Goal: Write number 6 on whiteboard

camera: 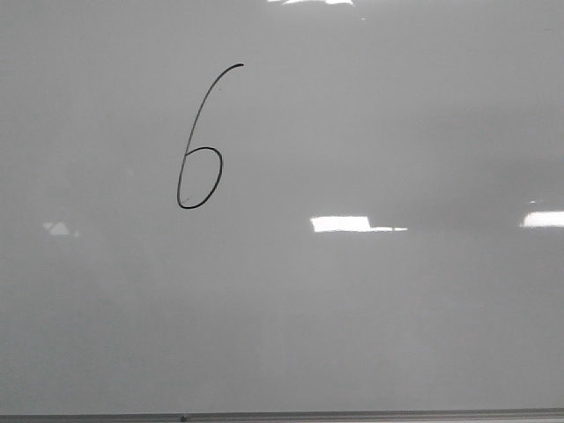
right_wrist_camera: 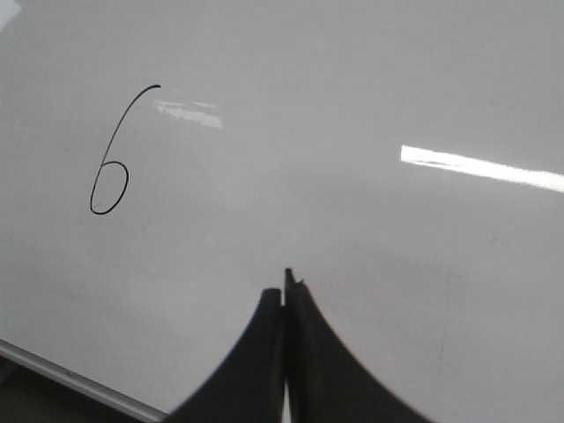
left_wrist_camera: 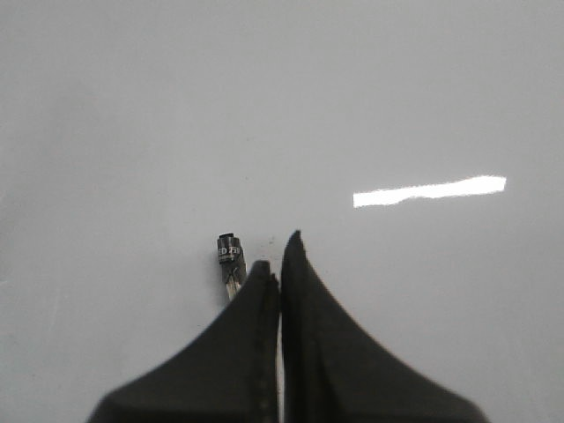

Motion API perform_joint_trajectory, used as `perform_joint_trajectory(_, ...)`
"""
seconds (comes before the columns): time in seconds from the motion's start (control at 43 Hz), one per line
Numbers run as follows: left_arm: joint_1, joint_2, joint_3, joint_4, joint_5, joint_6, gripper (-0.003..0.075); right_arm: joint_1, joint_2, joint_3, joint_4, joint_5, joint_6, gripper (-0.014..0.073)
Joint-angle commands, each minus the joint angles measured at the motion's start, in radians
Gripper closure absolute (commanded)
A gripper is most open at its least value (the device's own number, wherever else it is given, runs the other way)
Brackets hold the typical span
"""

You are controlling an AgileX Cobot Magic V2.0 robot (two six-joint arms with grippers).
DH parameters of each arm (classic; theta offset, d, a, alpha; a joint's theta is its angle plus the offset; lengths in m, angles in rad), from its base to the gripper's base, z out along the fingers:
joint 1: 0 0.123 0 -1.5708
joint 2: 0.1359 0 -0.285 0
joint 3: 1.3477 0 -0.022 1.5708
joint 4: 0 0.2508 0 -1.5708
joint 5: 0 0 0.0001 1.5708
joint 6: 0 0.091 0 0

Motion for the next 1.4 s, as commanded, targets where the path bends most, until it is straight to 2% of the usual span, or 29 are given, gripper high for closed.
perform_joint_trajectory(0.0, -0.004, -0.058, -0.010, -0.007, -0.056, 0.002, 0.0741, -0.005, 0.003, -0.026, 0.014, -0.087, 0.003, 0.0654)
perform_joint_trajectory(0.907, -0.004, -0.103, 0.019, 0.012, -0.086, 0.000, 0.0741, -0.005, 0.004, -0.026, 0.014, -0.087, 0.003, 0.0654)
perform_joint_trajectory(1.0, -0.023, -0.122, 0.061, 0.070, -0.140, -0.105, 0.0741, -0.005, 0.004, -0.026, 0.014, -0.087, 0.003, 0.0654)
perform_joint_trajectory(1.07, -0.075, -0.151, 0.119, 0.137, -0.205, -0.194, 0.0741, -0.005, 0.004, -0.026, 0.014, -0.087, 0.003, 0.0654)
perform_joint_trajectory(1.209, -0.166, -0.213, 0.240, 0.155, -0.278, -0.212, 0.0741, -0.005, 0.004, -0.026, 0.014, -0.087, 0.003, 0.0654)
perform_joint_trajectory(1.372, -0.194, -0.238, 0.365, 0.188, -0.296, -0.295, 0.0741, -0.005, 0.004, -0.026, 0.014, -0.086, 0.003, 0.0654)
